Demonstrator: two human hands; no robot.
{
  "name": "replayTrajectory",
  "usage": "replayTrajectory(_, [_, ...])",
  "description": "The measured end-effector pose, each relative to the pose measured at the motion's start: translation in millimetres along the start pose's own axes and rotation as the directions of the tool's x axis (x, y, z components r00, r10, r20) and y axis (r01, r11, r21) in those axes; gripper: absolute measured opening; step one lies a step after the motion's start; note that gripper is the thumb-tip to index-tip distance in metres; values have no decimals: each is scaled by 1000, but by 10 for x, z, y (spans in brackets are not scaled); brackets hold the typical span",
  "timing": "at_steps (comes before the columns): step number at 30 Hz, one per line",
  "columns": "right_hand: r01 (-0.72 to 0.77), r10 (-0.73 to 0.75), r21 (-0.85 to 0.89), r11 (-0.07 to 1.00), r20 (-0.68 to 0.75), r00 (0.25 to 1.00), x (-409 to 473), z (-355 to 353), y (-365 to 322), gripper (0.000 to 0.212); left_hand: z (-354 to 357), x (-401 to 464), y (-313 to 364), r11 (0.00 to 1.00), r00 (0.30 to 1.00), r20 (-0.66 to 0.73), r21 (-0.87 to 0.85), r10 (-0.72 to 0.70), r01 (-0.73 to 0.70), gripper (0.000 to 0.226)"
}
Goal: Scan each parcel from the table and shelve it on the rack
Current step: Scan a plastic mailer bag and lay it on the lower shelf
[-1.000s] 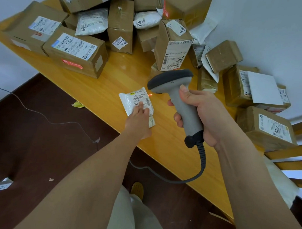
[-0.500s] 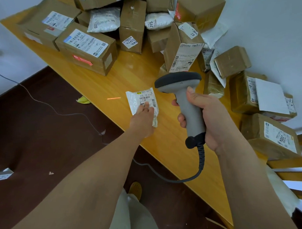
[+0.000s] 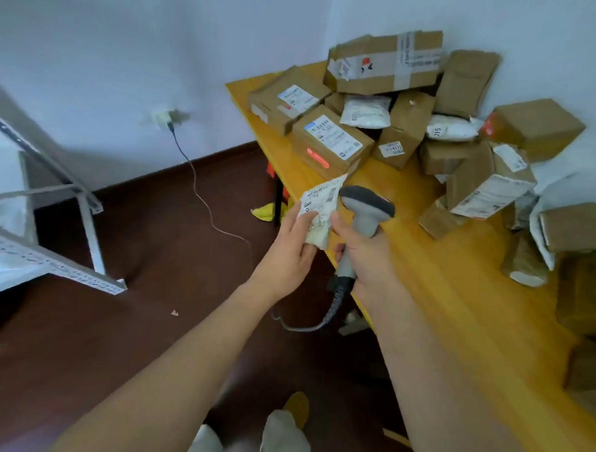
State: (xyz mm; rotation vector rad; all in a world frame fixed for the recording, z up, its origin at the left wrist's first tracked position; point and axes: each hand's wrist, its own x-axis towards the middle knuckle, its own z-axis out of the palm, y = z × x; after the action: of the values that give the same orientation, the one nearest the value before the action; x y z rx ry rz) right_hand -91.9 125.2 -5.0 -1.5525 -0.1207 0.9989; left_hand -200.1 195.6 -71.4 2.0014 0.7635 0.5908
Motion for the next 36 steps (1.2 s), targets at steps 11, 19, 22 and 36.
replayTrajectory(11, [69, -22, -312, 948, 154, 988, -801, 2548, 1078, 62, -2518, -1502, -914, 605, 761, -147, -708, -632, 366, 34])
replayTrajectory(19, [26, 114, -377, 926, 344, 932, -1844, 4679, 2072, 55, -4467, -3005, -1951, 97, 530, 143, -912, -836, 398, 34])
replayTrajectory(22, [53, 129, -410, 911, 403, 906, -2069, 5212, 2314, 49, -4877, -3388, -2221, 26, 573, 231, -915, -786, 403, 32])
replayTrajectory(36, [104, 266, -649, 753, 446, 855, -1626, 6780, 3316, 26, -5994, -3651, -4466, 214, -47, -236, -936, -971, 281, 37])
